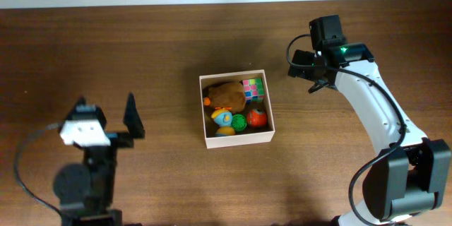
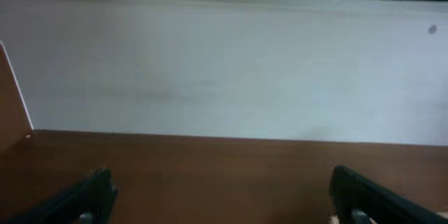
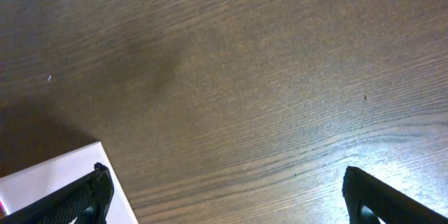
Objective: Pack container
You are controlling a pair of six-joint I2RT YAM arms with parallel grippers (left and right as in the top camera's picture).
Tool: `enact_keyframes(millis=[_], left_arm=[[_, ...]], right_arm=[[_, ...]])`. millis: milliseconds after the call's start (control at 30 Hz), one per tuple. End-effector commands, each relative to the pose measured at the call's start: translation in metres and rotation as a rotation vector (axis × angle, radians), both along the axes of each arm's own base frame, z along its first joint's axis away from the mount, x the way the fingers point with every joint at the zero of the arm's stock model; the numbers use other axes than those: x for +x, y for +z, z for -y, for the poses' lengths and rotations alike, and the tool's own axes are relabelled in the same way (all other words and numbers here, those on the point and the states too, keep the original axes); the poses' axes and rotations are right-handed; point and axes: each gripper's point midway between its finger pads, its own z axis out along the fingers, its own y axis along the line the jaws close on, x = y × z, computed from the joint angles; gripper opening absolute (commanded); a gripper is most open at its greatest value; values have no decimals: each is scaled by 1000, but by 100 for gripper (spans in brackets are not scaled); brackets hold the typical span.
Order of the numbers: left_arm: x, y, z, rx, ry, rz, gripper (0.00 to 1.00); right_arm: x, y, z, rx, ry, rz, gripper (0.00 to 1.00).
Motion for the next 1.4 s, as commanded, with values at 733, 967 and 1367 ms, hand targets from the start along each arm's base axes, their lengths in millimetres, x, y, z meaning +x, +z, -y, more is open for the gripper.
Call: enact_keyframes(millis=[733, 967, 1367], left_arm=[[-30, -111, 33, 48, -129, 17, 99], [-31, -142, 30, 42, -114, -109, 99], [-30, -142, 25, 45, -89, -111, 99]], right_arm=[[5, 7, 5, -9, -19, 22, 99], [5, 7, 5, -9, -19, 22, 99], [5, 7, 5, -9, -19, 22, 99]])
